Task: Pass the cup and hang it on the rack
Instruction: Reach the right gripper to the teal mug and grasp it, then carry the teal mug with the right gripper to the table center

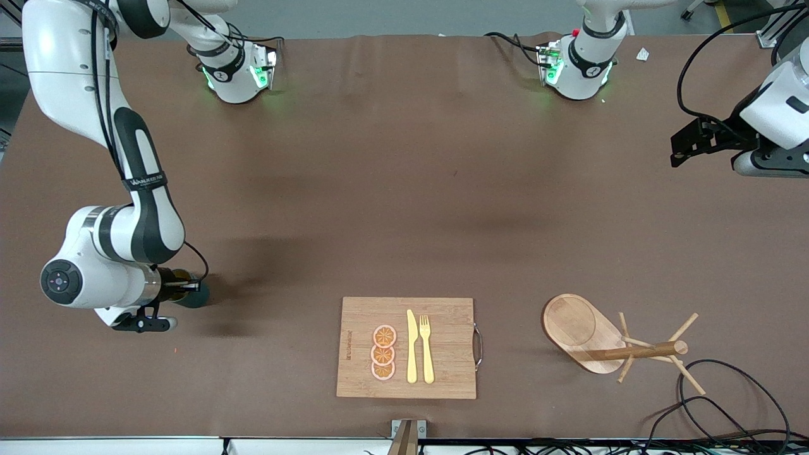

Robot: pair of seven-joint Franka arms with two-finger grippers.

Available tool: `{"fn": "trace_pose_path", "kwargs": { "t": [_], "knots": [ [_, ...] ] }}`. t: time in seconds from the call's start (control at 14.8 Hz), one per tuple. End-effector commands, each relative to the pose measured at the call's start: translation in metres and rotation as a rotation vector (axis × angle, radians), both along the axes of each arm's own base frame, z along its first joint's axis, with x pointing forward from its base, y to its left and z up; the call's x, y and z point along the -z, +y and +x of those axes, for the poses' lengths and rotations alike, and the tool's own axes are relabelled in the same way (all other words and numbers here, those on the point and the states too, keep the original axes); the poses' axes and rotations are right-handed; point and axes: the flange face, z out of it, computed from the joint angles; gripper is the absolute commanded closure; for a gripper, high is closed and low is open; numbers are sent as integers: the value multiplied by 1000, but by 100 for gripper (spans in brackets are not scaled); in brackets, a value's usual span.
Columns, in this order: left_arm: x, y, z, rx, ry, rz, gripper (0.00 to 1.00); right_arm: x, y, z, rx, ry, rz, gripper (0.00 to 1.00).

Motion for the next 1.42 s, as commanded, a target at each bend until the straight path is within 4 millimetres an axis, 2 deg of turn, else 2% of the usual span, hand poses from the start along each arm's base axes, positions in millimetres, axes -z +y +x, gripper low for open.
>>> {"fn": "trace_pose_path", "kwargs": {
  "t": [0.0, 0.07, 0.27, 0.41, 0.54, 0.75, 0.88, 1.08, 1.22, 1.36],
  "knots": [
    [-7, 0, -5, 19, 4, -9, 0, -14, 19, 9, -35, -28, 7, 99],
    [-6, -1, -6, 19, 9, -10, 0, -25, 32, 12, -54, -44, 7, 99],
    [-6, -4, -6, 25, 8, -10, 0, -57, 92, 9, -124, -20, 27, 100],
    [-5, -5, -5, 27, 9, -12, 0, -76, 152, -2, -166, 23, 51, 100],
    [-5, -4, -5, 25, 11, -12, 0, -96, 215, -12, -121, 39, 62, 100],
    [-5, -4, -5, 25, 9, -12, 0, -107, 317, -44, -102, 8, 59, 100],
    [-6, -4, -5, 25, 8, -12, 0, -98, 373, -61, -90, -28, 70, 99],
    [-4, -5, -3, 27, 8, -13, 0, -75, 445, -90, -88, -67, 144, 99],
    [-5, -6, -3, 28, 6, -13, 0, -55, 487, -109, -30, -102, 154, 99],
    [-4, -6, -3, 28, 6, -13, 0, -38, 519, -123, 28, -94, 144, 99]
  ]
}}
